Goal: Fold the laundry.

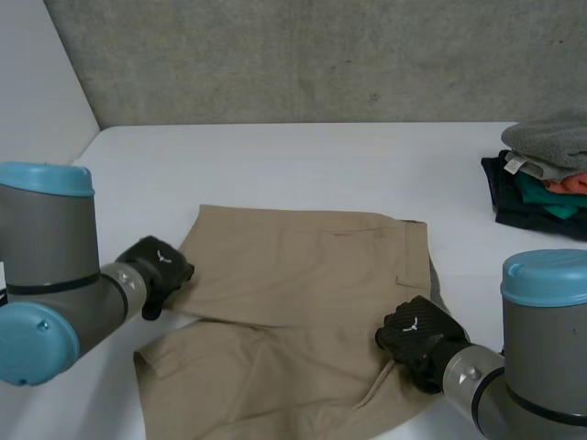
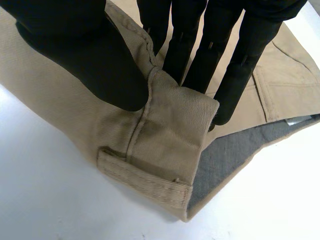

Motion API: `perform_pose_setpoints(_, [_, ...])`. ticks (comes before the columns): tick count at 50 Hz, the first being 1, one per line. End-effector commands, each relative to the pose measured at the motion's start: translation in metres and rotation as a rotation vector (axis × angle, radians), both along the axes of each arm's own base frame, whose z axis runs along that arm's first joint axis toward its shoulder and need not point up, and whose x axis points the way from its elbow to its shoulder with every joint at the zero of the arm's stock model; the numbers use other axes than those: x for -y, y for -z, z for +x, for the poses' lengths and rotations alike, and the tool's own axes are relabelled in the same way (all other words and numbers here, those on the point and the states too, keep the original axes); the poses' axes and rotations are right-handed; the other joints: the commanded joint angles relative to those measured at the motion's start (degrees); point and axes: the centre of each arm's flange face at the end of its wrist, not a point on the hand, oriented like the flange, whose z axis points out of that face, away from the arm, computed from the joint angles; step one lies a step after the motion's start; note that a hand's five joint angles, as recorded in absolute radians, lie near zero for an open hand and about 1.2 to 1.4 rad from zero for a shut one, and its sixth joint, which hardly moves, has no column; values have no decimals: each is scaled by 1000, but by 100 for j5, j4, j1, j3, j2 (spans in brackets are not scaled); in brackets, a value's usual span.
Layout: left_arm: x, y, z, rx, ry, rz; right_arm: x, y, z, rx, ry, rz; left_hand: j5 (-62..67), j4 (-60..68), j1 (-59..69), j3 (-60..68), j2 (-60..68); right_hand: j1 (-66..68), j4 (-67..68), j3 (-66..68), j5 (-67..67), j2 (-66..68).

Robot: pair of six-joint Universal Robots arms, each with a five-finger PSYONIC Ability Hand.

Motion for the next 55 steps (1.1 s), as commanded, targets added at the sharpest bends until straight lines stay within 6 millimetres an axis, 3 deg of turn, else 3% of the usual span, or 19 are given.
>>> perform_pose_setpoints(1, [0, 14, -3, 34, -18, 21, -2, -3, 1, 18, 4, -3, 1318, 1130, 1379, 1189, 1153, 1567, 1132, 1176, 1152, 1281])
perform_pose_setpoints(4, [6, 4, -3, 32, -51, -19, 0, -7, 1, 41, 21, -9, 1303, 1115, 1364, 1174, 1139, 1567, 1132, 1176, 1152, 1281])
perform_pose_setpoints(6, [6, -6, -3, 15, -68, -43, 4, -10, 1, 69, 47, -15, -1358, -1546, -1297, -1487, -1522, 1567, 1132, 1176, 1152, 1281])
perform_pose_setpoints(8, [4, -22, -2, -26, -97, -79, 7, -12, 1, 88, 59, -16, -3180, -3368, -3119, -3309, -3344, 1567, 1132, 1176, 1152, 1281])
perform_pose_setpoints(12, [-8, -49, 2, -135, -131, -115, 12, -17, 2, 149, 96, 1, -5403, -5591, -5342, -5532, -5567, 1567, 1132, 1176, 1152, 1281])
perform_pose_setpoints(15, [-26, -63, 8, -219, -150, -108, 15, -19, 4, 207, 125, 26, -5375, -5563, -5314, -5504, -5539, 1567, 1132, 1176, 1152, 1281])
perform_pose_setpoints(20, [-64, -66, 17, -294, -157, -18, 20, -19, 8, 297, 171, 85, -5140, -5328, -5079, -5269, -5305, 1567, 1132, 1176, 1152, 1281])
perform_pose_setpoints(26, [-127, -50, 30, -358, -174, 247, 26, -15, 10, 358, 224, 120, -4164, -4352, -4103, -4293, -4328, 1567, 1132, 1176, 1152, 1281])
perform_pose_setpoints(29, [-152, -38, 36, -390, -214, 395, 27, -15, 10, 360, 231, 111, -4114, -4302, -4053, -4243, -4278, 1567, 1132, 1176, 1152, 1281])
perform_pose_setpoints(32, [-164, -29, 38, -399, -239, 475, 30, -18, 9, 368, 241, 94, -4114, -4301, -4053, -4243, -4278, 1567, 1132, 1176, 1152, 1281])
perform_pose_setpoints(38, [-170, -14, 39, -388, -252, 522, 32, -23, 7, 381, 247, 69, -3947, -4134, -3886, -4076, -4111, 1567, 1132, 1176, 1152, 1281])
perform_pose_setpoints(42, [-165, -4, 34, -378, -237, 505, 32, -29, 6, 388, 250, 55, -1497, -1685, -1436, -1626, -1661, 1567, 1132, 1176, 1152, 1281])
perform_pose_setpoints(43, [-164, -1, 32, -366, -221, 492, 32, -31, 5, 390, 254, 46, 692, 504, 753, 563, 528, 1567, 1132, 1176, 1152, 1281])
perform_pose_setpoints(44, [-164, -1, 30, -360, -213, 487, 32, -33, 4, 392, 254, 42, 1311, 1124, 1372, 1182, 1147, 1567, 1132, 1176, 1152, 1281])
perform_pose_setpoints(49, [-169, -5, 26, -292, -176, 458, 26, -47, 0, 349, 221, 10, 1318, 1130, 1379, 1189, 1153, 1567, 1132, 1176, 1152, 1281])
perform_pose_setpoints(55, [-185, -22, 31, -117, -75, 497, -6, -36, -29, -100, 2, 69, 1318, 1130, 1379, 1189, 1153, 1567, 1132, 1176, 1152, 1281])
